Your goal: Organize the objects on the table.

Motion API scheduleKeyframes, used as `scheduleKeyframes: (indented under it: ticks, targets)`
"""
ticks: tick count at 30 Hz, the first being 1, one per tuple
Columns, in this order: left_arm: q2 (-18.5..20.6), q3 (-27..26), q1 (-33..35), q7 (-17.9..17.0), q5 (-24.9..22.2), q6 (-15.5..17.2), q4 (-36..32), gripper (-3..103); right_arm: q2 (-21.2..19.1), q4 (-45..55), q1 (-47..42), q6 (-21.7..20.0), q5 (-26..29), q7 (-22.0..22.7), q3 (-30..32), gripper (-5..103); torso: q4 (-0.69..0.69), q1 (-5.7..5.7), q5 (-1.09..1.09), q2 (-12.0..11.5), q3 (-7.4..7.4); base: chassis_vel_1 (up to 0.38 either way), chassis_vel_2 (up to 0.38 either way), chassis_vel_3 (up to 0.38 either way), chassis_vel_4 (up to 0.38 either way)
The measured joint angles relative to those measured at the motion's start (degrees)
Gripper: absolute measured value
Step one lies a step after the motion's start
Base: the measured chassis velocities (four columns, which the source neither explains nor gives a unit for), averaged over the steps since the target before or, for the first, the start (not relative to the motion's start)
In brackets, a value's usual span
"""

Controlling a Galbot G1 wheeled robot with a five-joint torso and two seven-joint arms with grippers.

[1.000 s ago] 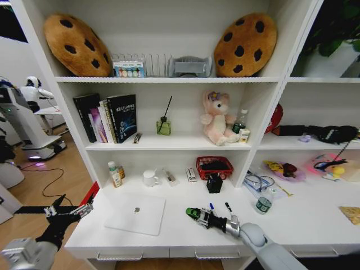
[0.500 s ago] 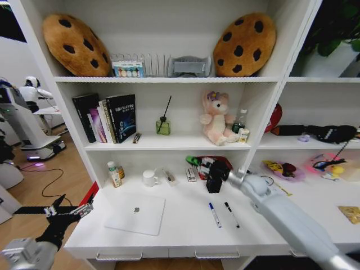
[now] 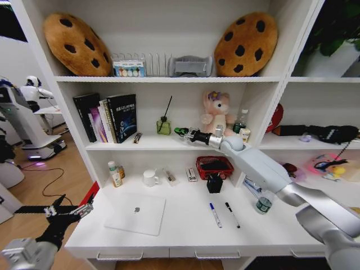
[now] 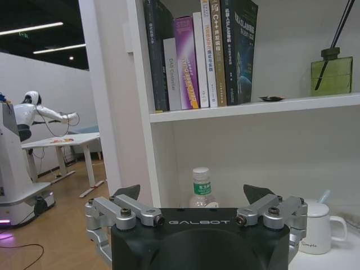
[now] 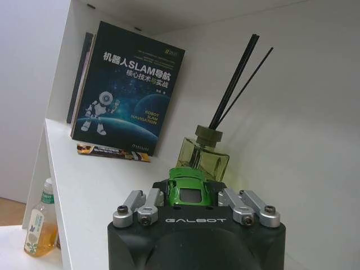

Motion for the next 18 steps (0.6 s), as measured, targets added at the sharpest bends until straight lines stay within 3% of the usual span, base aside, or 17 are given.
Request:
scheduleKeyframes:
  ticks: [18]
  targets:
    - [0.00, 0.00, 0.00, 0.00, 0.00, 0.00, 0.00, 100, 0.37, -0.38, 1.60, 0.18, -1.26, -1.60, -4.42, 37, 0.00, -0.01, 0.01, 0.00, -0.01, 0.000, 0.000, 0.000, 0.000]
